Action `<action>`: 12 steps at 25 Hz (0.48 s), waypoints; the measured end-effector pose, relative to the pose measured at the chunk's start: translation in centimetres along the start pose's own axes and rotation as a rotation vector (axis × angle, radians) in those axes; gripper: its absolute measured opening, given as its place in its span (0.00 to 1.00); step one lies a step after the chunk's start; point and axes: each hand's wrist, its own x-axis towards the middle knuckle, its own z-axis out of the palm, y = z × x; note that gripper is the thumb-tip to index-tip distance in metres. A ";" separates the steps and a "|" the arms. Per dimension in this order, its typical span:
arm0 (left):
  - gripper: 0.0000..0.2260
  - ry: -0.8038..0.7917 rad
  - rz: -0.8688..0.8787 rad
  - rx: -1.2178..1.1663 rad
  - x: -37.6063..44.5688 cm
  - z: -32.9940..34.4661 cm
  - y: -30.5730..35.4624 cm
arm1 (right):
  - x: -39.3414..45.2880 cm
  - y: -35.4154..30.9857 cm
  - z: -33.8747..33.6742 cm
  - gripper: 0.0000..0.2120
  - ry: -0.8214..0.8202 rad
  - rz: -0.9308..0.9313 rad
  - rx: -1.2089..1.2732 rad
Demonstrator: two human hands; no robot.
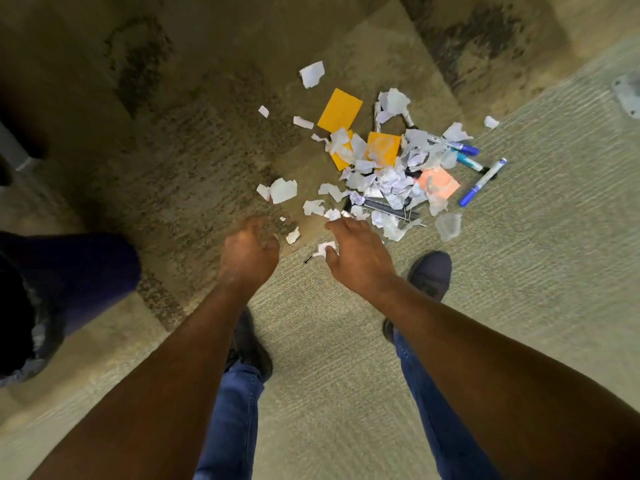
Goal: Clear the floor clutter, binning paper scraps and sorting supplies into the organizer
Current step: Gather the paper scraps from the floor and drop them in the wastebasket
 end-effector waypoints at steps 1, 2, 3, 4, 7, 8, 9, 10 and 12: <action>0.18 -0.010 -0.001 -0.002 0.3 0.5 1.1 | -0.2 1.1 -0.6 0.21 -0.009 0.012 -0.001; 0.18 -0.013 0.004 -0.006 0.7 1.2 1.9 | -0.2 2.1 -1.0 0.22 -0.023 0.021 -0.005; 0.19 -0.012 0.011 -0.014 1.3 1.8 2.6 | -0.1 3.0 -1.3 0.23 -0.033 0.022 -0.013; 0.20 -0.009 0.017 -0.028 2.2 2.8 3.0 | 0.3 4.2 -1.5 0.24 -0.038 0.024 -0.020; 0.24 -0.025 0.053 -0.053 5.5 6.4 2.0 | 3.0 7.6 -0.8 0.27 -0.035 0.080 -0.044; 0.26 -0.045 0.070 -0.043 6.8 7.5 1.1 | 4.1 8.7 -0.3 0.29 -0.033 0.114 -0.048; 0.29 -0.075 0.081 -0.021 8.4 8.8 0.0 | 5.6 9.9 0.6 0.30 -0.024 0.154 -0.046; 0.31 -0.094 0.074 0.018 9.9 9.7 -1.3 | 7.1 10.9 1.4 0.31 -0.007 0.188 -0.042; 0.35 -0.113 0.060 0.100 12.7 11.4 -4.0 | 9.9 12.9 3.4 0.33 0.039 0.236 -0.073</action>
